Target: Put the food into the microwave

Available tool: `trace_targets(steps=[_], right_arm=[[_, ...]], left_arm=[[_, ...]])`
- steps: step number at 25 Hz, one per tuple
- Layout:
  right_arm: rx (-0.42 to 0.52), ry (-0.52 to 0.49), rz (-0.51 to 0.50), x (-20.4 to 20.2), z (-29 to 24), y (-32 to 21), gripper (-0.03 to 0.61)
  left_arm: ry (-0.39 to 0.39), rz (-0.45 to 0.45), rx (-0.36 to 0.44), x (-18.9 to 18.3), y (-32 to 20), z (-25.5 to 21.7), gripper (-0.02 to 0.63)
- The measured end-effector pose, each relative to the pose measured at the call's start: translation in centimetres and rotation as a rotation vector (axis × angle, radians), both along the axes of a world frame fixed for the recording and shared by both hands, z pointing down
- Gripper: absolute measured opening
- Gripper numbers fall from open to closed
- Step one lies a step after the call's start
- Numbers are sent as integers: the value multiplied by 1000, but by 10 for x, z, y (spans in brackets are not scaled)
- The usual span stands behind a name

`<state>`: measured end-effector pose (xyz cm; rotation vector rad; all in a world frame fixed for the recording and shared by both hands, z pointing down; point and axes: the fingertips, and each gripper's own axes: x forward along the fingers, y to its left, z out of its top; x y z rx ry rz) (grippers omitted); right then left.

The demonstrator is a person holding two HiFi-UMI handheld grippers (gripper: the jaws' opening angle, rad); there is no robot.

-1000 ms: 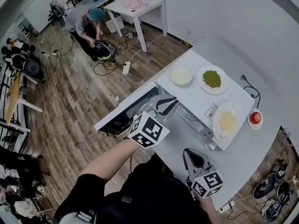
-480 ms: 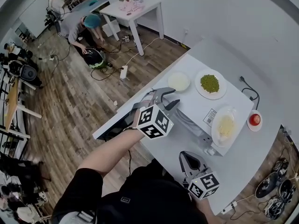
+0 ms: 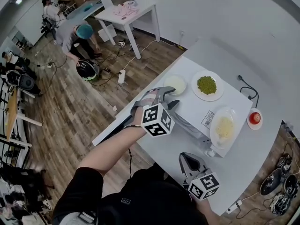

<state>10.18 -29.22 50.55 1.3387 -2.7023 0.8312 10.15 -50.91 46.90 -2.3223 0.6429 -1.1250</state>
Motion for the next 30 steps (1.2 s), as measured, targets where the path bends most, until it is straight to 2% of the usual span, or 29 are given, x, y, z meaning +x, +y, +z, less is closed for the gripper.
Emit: trace_targets(steps=[2, 5, 7, 8, 12, 21, 30], right_arm=[[-1, -1, 10, 1, -1, 1, 15], [-6, -4, 26, 5, 0, 2, 15], [-11, -8, 35, 8, 2, 3, 15], [-13, -10, 38, 9, 3, 4, 15], [-17, -15, 45, 13, 2, 6, 15], [-10, -13, 23, 15, 1, 17, 15], [-7, -3, -24, 12, 2, 39, 15]], left_arm=[[-77, 22, 32, 0, -2, 4, 179], [-221, 61, 142, -1, -5, 8, 177], [-283, 80, 210, -1, -7, 8, 127], [-299, 84, 227, -1, -8, 8, 126], [-314, 91, 229, 0, -6, 7, 112], [-280, 95, 220, 6, 17, 1, 92], [-264, 75, 266, 0, 53, -16, 92]])
